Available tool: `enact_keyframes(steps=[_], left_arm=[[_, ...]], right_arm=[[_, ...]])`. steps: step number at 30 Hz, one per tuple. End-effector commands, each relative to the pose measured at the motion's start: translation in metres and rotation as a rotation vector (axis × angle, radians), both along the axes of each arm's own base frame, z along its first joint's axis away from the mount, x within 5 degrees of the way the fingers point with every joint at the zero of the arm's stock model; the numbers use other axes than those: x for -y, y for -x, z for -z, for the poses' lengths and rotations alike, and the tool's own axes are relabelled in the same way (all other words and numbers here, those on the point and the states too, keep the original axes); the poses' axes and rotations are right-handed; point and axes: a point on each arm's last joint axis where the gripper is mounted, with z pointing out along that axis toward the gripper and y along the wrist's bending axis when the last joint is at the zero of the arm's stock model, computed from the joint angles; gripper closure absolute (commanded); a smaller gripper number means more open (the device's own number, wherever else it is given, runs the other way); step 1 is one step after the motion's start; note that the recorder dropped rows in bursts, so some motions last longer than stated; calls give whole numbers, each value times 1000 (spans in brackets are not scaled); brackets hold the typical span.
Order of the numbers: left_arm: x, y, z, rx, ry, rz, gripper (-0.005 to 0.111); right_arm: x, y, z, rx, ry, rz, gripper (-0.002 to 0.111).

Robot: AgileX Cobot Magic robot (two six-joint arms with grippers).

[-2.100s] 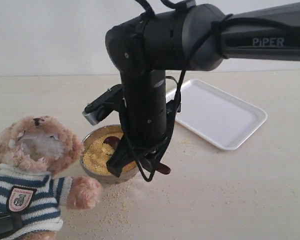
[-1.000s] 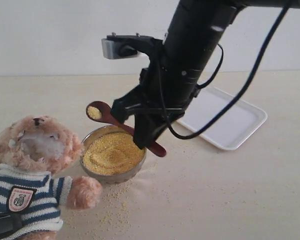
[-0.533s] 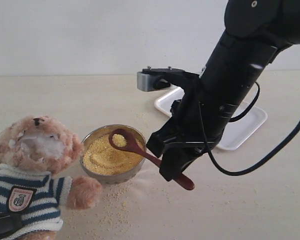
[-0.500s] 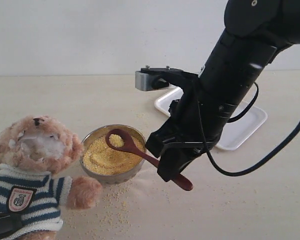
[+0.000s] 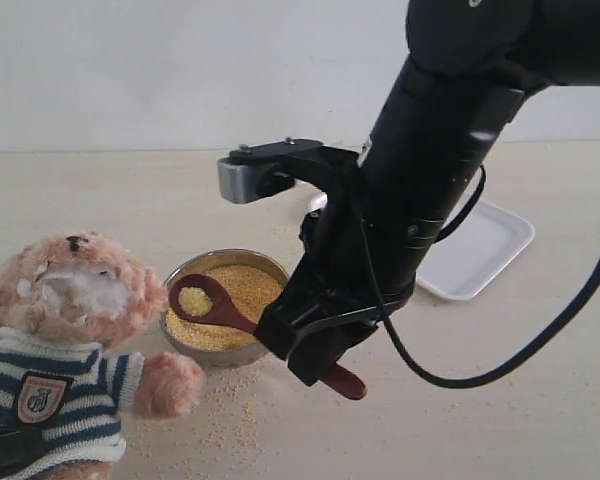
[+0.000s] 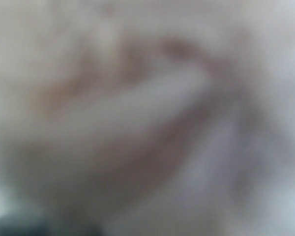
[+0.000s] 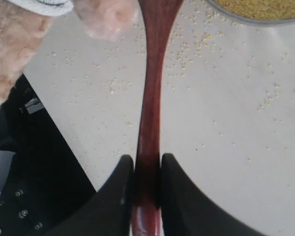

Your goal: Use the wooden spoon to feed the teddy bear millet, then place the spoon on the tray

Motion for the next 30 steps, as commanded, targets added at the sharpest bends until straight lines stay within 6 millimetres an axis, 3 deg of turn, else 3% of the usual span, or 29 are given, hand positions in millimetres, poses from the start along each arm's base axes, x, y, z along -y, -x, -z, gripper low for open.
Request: enact_keyframes(steps=[1,8,18,26,30], left_arm=[[1,0,-2,16,14,-2,102],[1,0,-2,16,14,-2,102],[1,0,-2,16,14,-2,102],[1,0,-2,16,14,-2,102],[1,0,-2,16,14,-2,102]], right_arm=[[-13,11,-20,96,22,-51,107],[-33,28,-42,148,-1,-115,107],[-49,33,-47,331,-2,-172,107],[-69,19,-23,349,52,-192,107],[-82,23,-16,435,109,-267,107]])
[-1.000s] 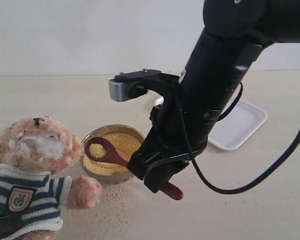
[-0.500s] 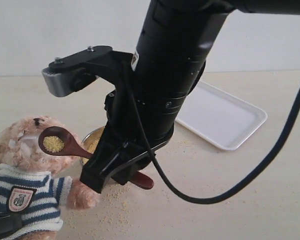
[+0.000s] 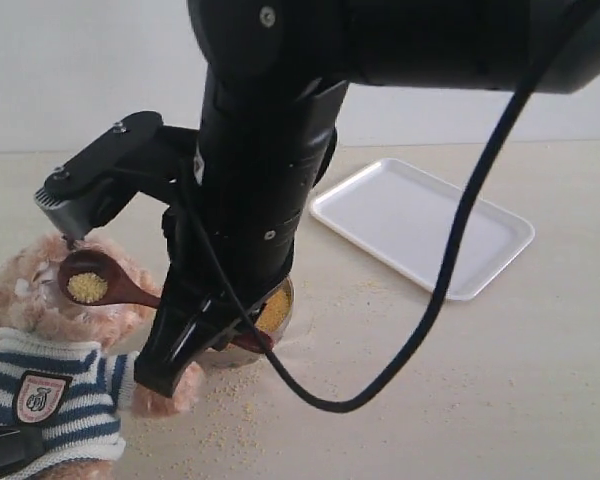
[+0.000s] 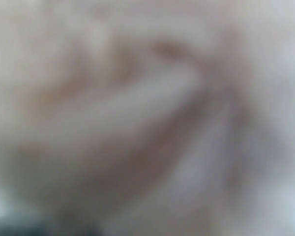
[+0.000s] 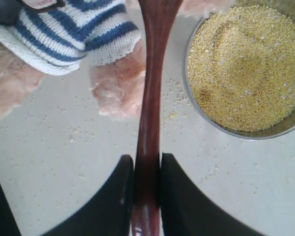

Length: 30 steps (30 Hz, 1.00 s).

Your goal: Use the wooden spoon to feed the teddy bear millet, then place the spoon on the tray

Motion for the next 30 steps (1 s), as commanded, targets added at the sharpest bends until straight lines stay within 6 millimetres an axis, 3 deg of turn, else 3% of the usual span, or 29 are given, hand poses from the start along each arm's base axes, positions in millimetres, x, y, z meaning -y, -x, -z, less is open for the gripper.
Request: enact_keyframes(steps=[1,6,16,30], left_arm=[[1,0,-2,16,14,-2,102],[1,0,-2,16,14,-2,102],[1,0,-2,16,14,-2,102],[1,0,-2,16,14,-2,102]], right_arm=[[-12,4,6,98,52,-68,107],[-22,18,5,279,130,-152,107],[-23,28,4,561,301,-177,107],[-36,54,8,711,338,-262,107]])
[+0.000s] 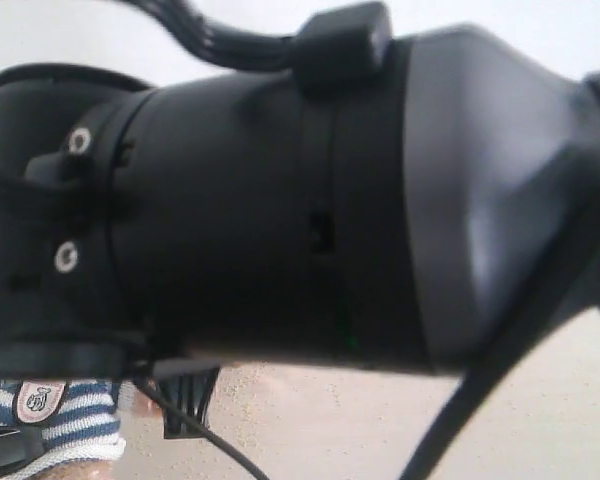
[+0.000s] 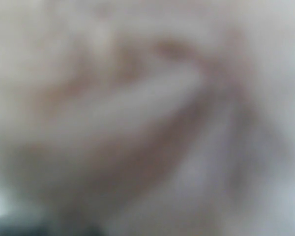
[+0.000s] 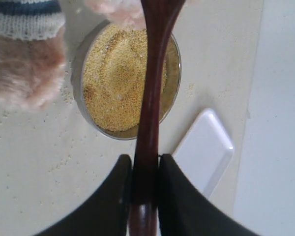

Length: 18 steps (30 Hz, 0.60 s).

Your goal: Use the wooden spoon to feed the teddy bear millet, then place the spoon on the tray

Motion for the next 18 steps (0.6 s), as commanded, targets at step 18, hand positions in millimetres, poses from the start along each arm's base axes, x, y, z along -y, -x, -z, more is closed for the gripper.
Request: enact_keyframes(steps=[18], left_arm=[[1,0,-2,16,14,-2,102]], right_arm=[[24,4,-28,29,-37,137,107]])
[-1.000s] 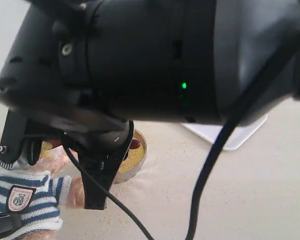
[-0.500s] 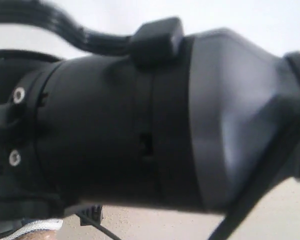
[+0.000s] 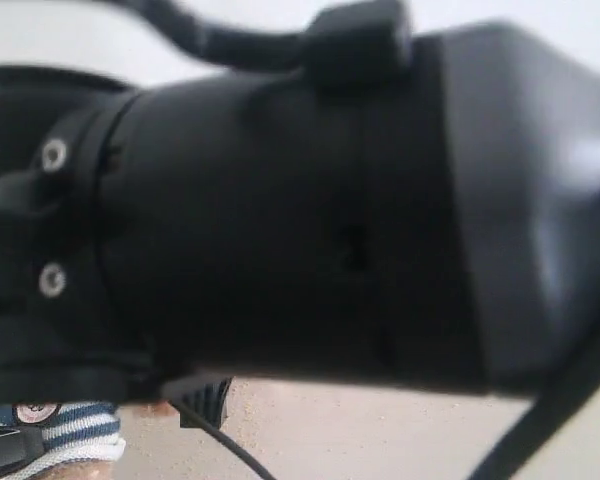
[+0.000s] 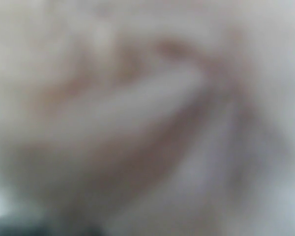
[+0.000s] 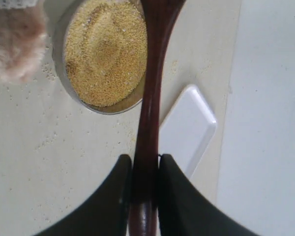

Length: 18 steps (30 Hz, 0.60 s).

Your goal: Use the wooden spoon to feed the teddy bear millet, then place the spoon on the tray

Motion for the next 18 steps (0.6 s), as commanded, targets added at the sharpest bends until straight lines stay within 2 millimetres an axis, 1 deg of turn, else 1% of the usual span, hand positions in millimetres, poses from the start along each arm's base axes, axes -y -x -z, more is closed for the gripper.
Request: enact_keyframes(steps=[1,2,3,4,7,10,12,13,14,18], left_arm=[[1,0,-2,16,14,-2,102],[1,0,-2,16,14,-2,102],[1,0,-2,16,14,-2,102],[1,0,-2,16,14,-2,102],[1,0,-2,16,14,-2,102],[1,0,-2,16,14,-2,102],[1,0,-2,16,14,-2,102],[1,0,-2,16,14,-2,102],[1,0,-2,16,14,-2,102],[1,0,-2,16,14,-2,102]], right_arm=[[19,-6,-22,-57,-95,81,107],[23,-8,-24,-72,-111,97,107],[29,-15,-25,-108,-135,143,107],[33,-19,-26,-124,-147,163,107],[51,-47,-24,-193,-174,281,107],[60,-61,-23,-198,-164,315,107],[65,-75,-14,-207,-126,334,107],[66,-79,-10,-210,-106,333,107],[62,-83,0,-221,-69,327,107],[51,-86,25,-247,23,293,107]])
